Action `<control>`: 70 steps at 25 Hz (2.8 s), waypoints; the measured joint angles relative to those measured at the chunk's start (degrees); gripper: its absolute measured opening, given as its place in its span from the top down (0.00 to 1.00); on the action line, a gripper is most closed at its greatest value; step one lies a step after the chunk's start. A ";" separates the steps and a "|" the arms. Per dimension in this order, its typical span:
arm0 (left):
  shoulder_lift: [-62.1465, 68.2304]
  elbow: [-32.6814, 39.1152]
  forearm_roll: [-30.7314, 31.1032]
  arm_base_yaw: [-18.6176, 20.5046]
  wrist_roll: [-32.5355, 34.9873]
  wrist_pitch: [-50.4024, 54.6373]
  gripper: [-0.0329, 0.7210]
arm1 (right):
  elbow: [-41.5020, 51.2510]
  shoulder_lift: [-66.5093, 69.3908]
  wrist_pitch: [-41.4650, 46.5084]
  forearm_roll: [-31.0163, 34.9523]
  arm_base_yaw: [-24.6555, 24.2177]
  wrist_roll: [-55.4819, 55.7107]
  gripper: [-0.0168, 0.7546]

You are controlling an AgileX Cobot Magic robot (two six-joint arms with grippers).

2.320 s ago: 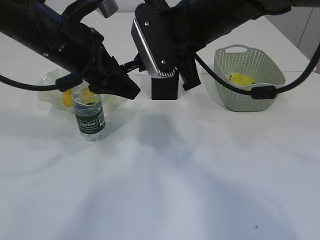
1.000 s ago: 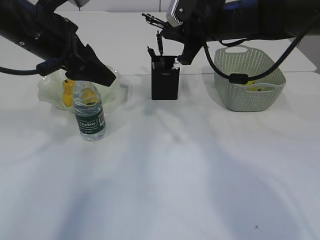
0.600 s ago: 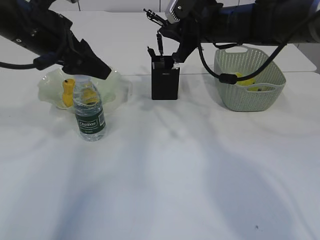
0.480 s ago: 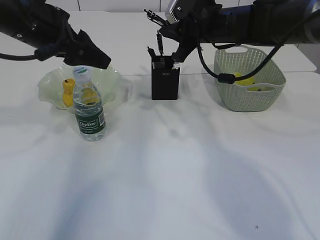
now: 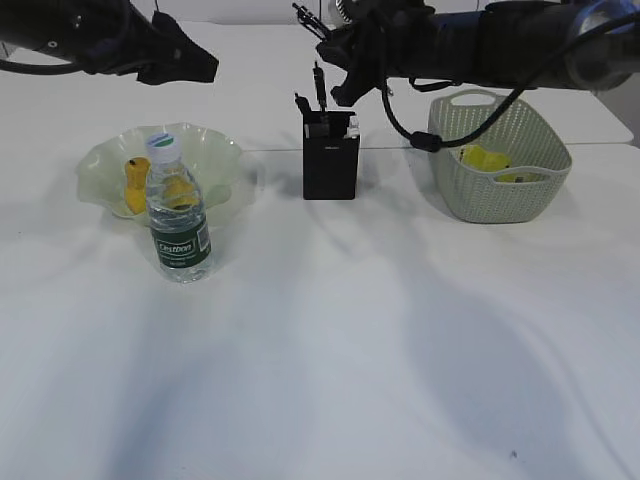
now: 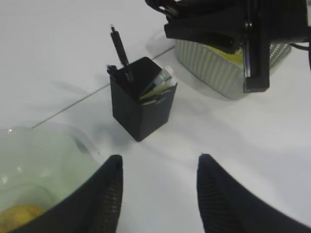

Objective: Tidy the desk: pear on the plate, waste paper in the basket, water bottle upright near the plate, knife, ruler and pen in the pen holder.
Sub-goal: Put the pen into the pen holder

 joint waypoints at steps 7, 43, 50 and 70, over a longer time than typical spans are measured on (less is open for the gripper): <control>0.00 0.00 -3.68 0.00 0.00 -4.80 0.52 | -4.06 3.32 0.00 0.00 0.00 7.16 0.88; 0.00 0.00 15.88 -1.52 -27.79 -11.74 0.58 | -18.68 14.43 4.36 0.04 0.00 23.90 0.88; 0.00 0.00 18.93 -3.39 -31.48 -13.97 0.59 | -24.39 19.07 4.60 0.04 0.00 24.48 0.88; 0.00 0.00 33.16 -7.25 -46.03 -20.74 0.59 | -34.04 27.15 5.11 0.04 0.00 25.66 0.88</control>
